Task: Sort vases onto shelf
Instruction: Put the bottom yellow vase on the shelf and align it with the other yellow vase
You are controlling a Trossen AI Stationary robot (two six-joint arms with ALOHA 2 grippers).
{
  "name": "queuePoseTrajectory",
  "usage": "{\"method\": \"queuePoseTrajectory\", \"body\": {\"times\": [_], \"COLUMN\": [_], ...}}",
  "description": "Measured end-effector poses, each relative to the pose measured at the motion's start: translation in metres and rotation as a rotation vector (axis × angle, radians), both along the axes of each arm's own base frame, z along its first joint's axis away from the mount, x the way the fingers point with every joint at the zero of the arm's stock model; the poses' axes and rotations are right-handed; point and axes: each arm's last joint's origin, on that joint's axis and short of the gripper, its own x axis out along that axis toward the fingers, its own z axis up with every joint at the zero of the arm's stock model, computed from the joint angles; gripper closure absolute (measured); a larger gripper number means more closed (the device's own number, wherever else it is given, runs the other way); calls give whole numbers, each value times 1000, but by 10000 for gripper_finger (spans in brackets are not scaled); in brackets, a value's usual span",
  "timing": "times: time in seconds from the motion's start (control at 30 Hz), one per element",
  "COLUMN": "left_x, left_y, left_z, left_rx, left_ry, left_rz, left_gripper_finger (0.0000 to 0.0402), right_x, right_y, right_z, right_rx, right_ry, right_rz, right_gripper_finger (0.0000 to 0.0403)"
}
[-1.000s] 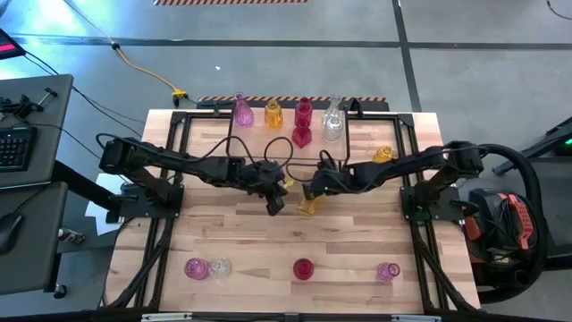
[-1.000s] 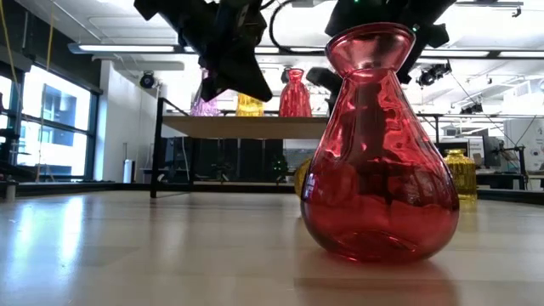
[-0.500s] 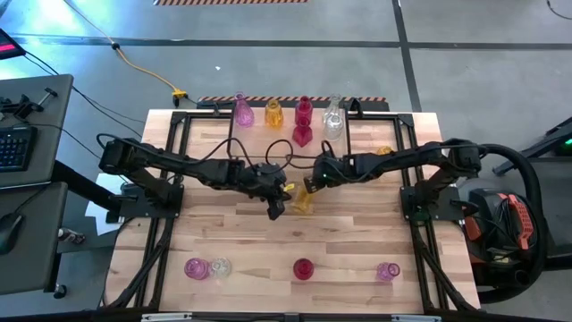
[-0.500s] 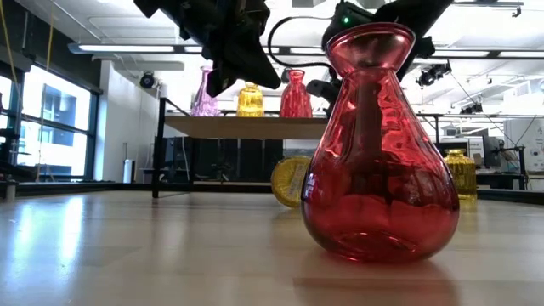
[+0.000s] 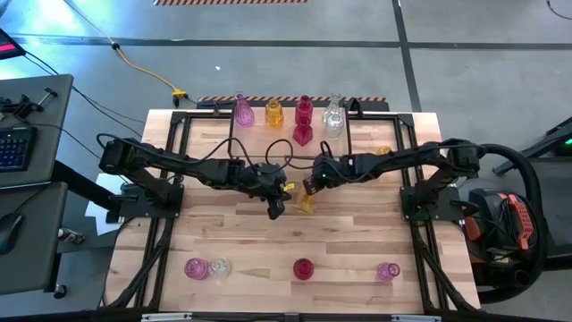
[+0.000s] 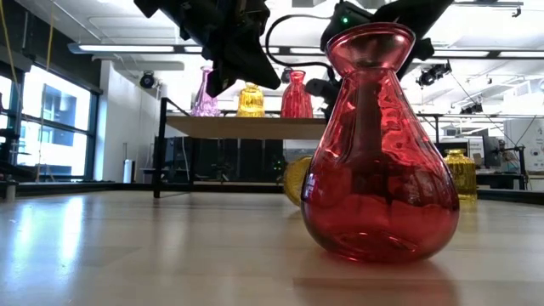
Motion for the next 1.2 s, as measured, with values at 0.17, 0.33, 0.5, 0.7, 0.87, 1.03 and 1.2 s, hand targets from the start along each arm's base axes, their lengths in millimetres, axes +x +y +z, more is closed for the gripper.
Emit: {"method": "queuePoseTrajectory", "body": {"times": [0.17, 0.33, 0.5, 0.7, 0.87, 1.03, 1.2], "left_x": [0, 0, 0, 0, 0, -1, 6], "left_y": [0, 0, 0, 0, -5, -18, -25], "left_z": [0, 0, 0, 0, 0, 0, -12], "left_rx": [0, 0, -4, -37, -135, -141, -127], "left_ry": [0, 0, 0, 1, 9, 9, 20], "left_rz": [0, 1, 3, 24, -36, -64, -54], "left_gripper_finger": [399, 399, 399, 399, 399, 399, 399], "right_x": [-2, -2, -2, -3, -7, -18, -25], "right_y": [9, 17, 31, 46, 48, 46, 47], "right_z": [-1, -2, -2, -2, 8, 20, 18], "right_rx": [11, 24, 63, 92, 85, 76, 115], "right_ry": [19, 24, 14, 2, -18, 6, 76], "right_rz": [-18, -41, -56, -79, -52, -49, -10], "right_gripper_finger": [279, 279, 279, 279, 279, 279, 279]}}
